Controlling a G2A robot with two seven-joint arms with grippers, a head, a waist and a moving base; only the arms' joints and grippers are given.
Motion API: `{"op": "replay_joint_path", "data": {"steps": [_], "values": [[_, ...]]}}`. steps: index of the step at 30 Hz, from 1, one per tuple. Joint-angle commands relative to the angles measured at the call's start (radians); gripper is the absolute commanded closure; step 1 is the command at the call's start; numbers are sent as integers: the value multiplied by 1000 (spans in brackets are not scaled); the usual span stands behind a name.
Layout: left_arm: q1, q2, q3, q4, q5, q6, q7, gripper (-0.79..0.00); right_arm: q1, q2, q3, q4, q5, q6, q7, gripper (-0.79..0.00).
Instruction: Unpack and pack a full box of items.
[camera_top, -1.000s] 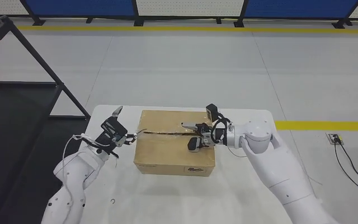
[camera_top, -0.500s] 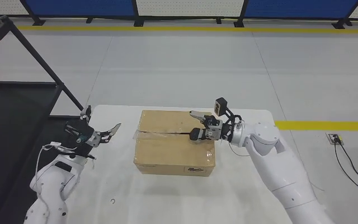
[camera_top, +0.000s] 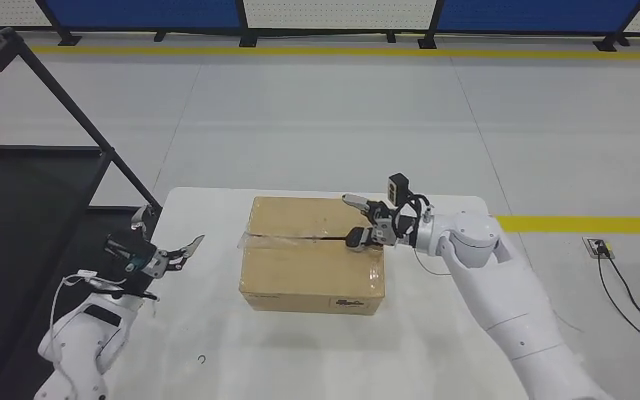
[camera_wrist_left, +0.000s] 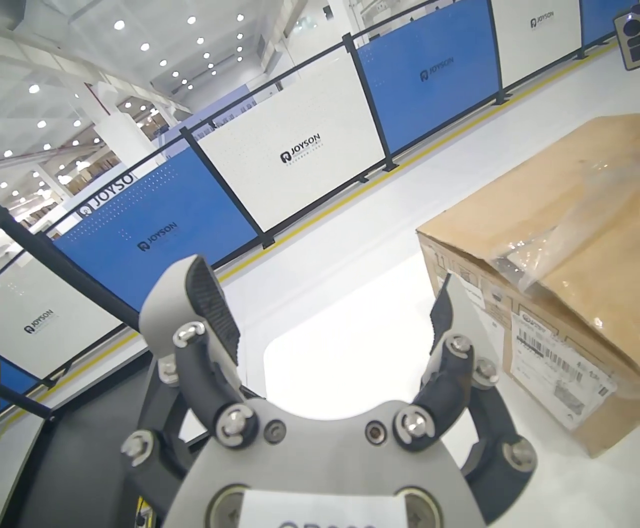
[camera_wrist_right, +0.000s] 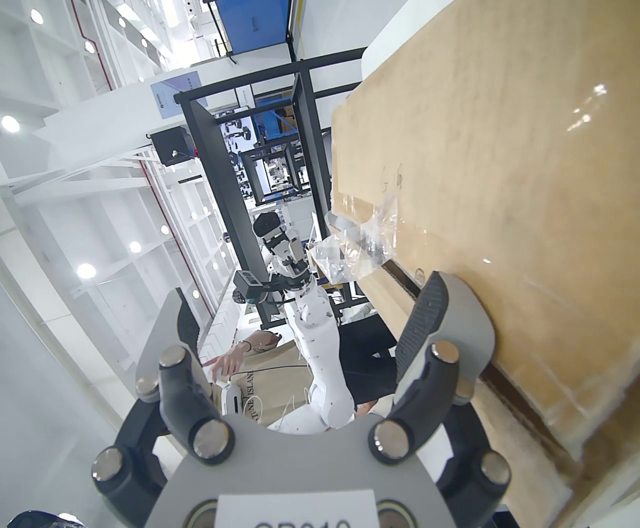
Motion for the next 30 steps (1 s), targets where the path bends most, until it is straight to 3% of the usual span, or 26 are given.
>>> {"op": "replay_joint_path", "data": {"steps": [1, 8, 16, 30], "values": [[-27, 3, 22, -3, 21, -25, -15, -785, -6, 3, 4, -1, -2, -4, 7, -785], [-123, 10, 85, 37, 27, -120, -25, -785, -33, 12, 26, -19, -6, -9, -17, -785], [-251, 14, 191, 122, 111, -155, -53, -785, -45, 19, 41, -14, -1, -15, -5, -785], [-242, 28, 237, 110, 183, -144, -5, -785, -54, 40, 68, -14, -56, -50, 35, -785]]}}
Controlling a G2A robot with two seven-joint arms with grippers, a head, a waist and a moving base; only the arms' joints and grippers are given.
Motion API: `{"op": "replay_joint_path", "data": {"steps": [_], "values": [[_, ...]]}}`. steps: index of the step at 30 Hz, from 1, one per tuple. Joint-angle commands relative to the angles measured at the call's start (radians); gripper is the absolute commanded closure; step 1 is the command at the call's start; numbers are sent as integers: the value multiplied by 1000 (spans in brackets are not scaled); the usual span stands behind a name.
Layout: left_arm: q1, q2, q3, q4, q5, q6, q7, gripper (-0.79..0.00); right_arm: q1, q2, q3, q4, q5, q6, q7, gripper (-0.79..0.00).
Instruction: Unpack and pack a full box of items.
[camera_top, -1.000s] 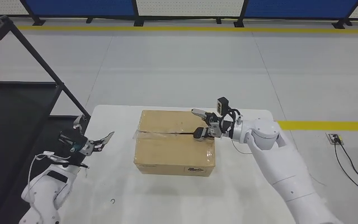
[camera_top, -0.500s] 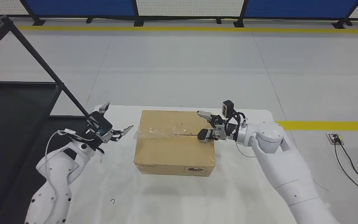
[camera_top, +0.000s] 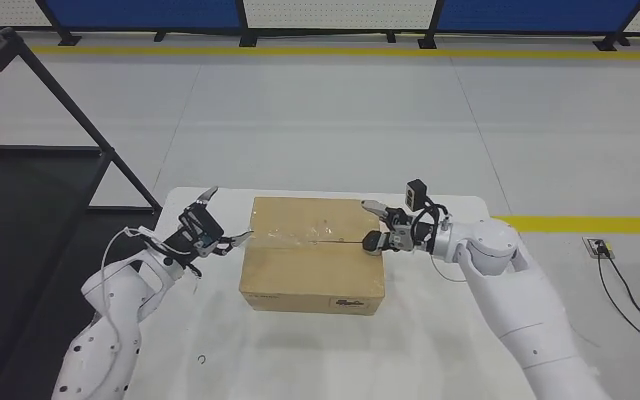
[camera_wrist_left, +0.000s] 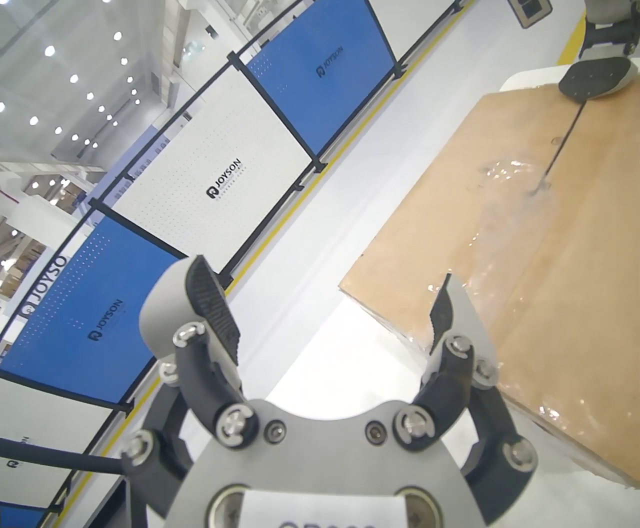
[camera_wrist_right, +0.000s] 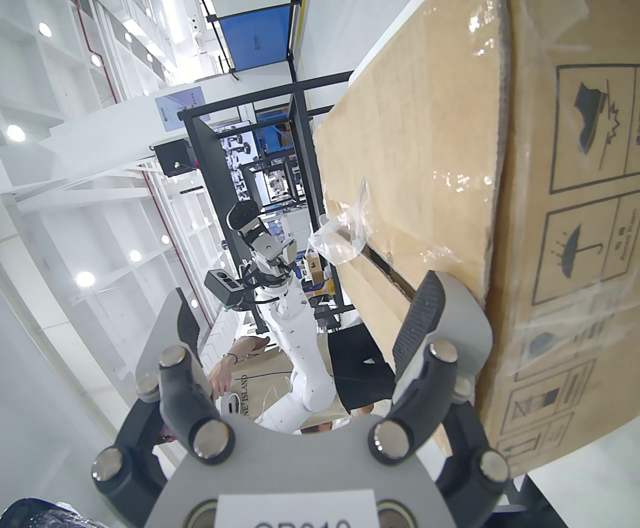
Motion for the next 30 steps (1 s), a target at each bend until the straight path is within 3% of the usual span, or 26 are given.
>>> {"op": "replay_joint_path", "data": {"steps": [1, 14, 18, 24, 30], "values": [[0, 0, 0, 0, -1, 0, 0, -785, 0, 0, 0, 0, 0, -1, 0, -785], [-10, 3, 24, -21, 31, -18, -10, -785, 0, 0, 0, 0, 0, -1, 0, -785], [-81, 5, 65, -2, 65, -64, -34, -785, 0, 0, 0, 0, 0, -1, 0, -785], [-200, -1, 153, 102, 110, -94, -60, -785, 0, 0, 0, 0, 0, -1, 0, -785], [-268, -9, 230, 194, 126, -108, -41, -785, 0, 0, 0, 0, 0, -1, 0, -785]]}}
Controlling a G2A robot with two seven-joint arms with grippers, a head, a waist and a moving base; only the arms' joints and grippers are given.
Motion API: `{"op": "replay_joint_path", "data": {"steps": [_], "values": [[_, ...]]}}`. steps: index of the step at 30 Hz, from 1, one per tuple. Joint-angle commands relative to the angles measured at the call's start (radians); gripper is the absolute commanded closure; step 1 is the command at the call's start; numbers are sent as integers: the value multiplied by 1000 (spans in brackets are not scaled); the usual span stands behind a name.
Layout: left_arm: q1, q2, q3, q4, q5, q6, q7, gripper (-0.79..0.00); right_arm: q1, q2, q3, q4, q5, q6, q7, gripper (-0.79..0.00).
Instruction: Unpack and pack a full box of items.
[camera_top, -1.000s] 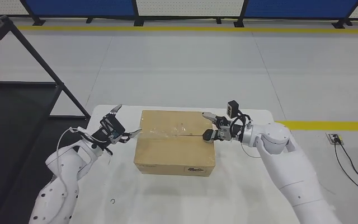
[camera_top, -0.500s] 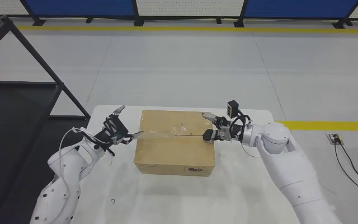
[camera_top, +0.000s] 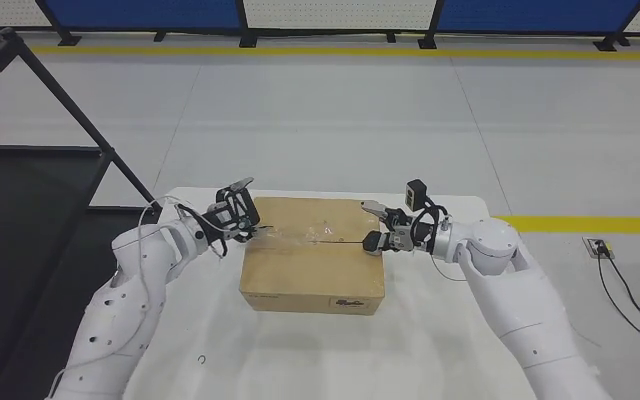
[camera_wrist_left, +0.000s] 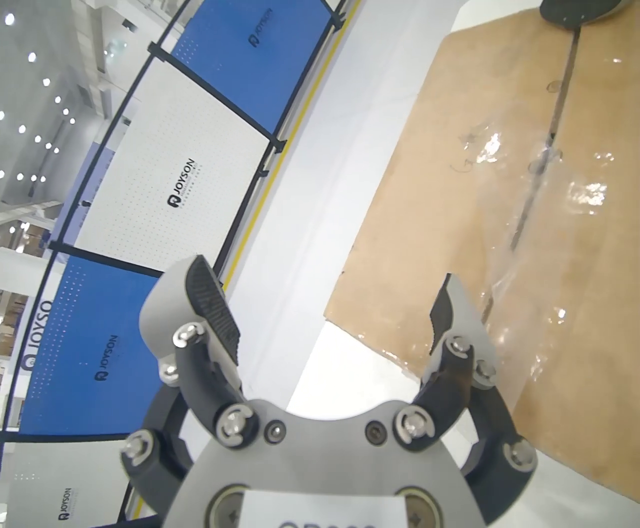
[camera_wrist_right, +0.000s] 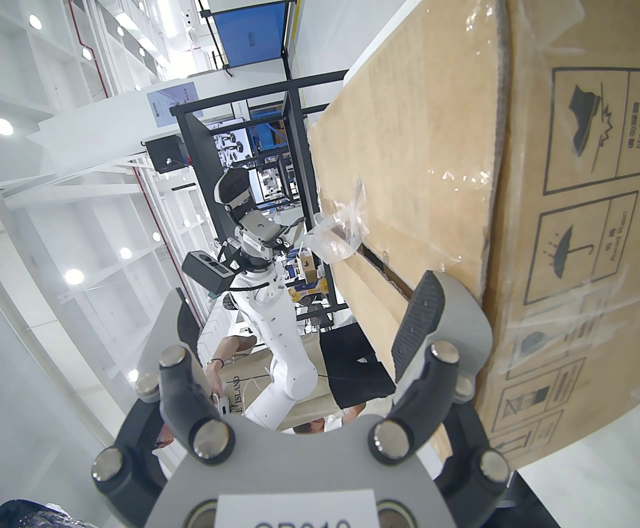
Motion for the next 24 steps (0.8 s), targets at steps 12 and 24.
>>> {"op": "replay_joint_path", "data": {"steps": [12, 24], "values": [[-37, 17, 26, 17, -23, -140, 94, -785, 0, 0, 0, 0, 0, 0, 0, -785], [5, 57, 11, -59, 18, -209, 179, -785, 0, 0, 0, 0, 0, 0, 0, -785]]}}
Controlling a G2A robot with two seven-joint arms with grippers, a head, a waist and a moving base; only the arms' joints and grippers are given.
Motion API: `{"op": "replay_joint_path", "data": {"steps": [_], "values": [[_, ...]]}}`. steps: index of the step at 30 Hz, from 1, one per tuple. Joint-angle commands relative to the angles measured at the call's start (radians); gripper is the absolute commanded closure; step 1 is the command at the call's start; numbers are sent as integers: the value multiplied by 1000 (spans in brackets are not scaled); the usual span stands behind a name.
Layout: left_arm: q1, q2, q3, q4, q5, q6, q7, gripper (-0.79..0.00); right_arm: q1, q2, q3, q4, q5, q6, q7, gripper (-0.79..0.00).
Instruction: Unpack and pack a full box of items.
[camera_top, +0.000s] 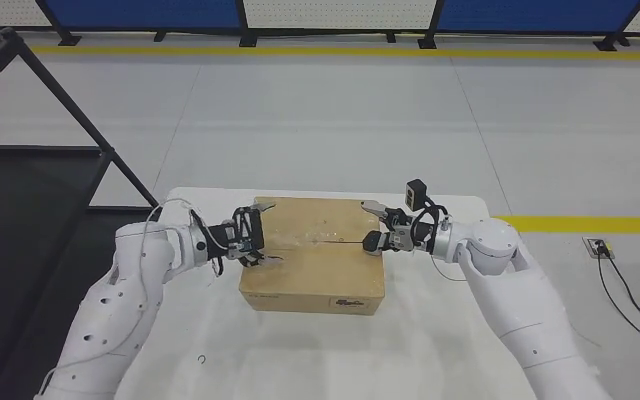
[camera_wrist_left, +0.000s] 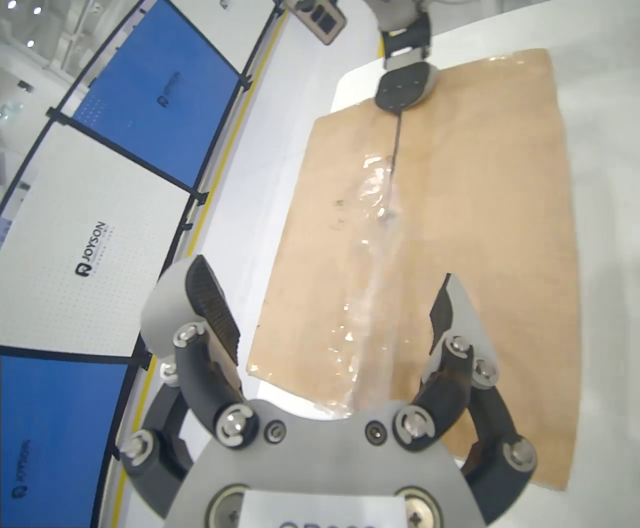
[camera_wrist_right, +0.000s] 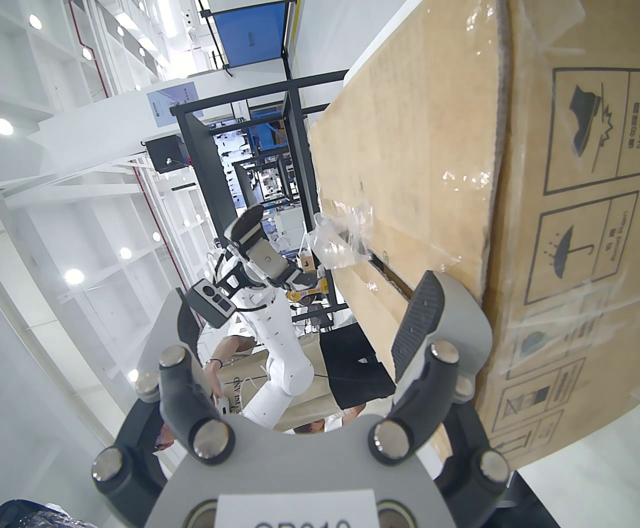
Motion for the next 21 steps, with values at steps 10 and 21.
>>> {"op": "replay_joint_path", "data": {"steps": [10, 21], "values": [[-8, -41, 4, 56, -213, 403, -304, -785, 0, 0, 0, 0, 0, 0, 0, -785], [-32, -28, 78, 61, -126, 196, -206, -785, 0, 0, 0, 0, 0, 0, 0, -785]]}}
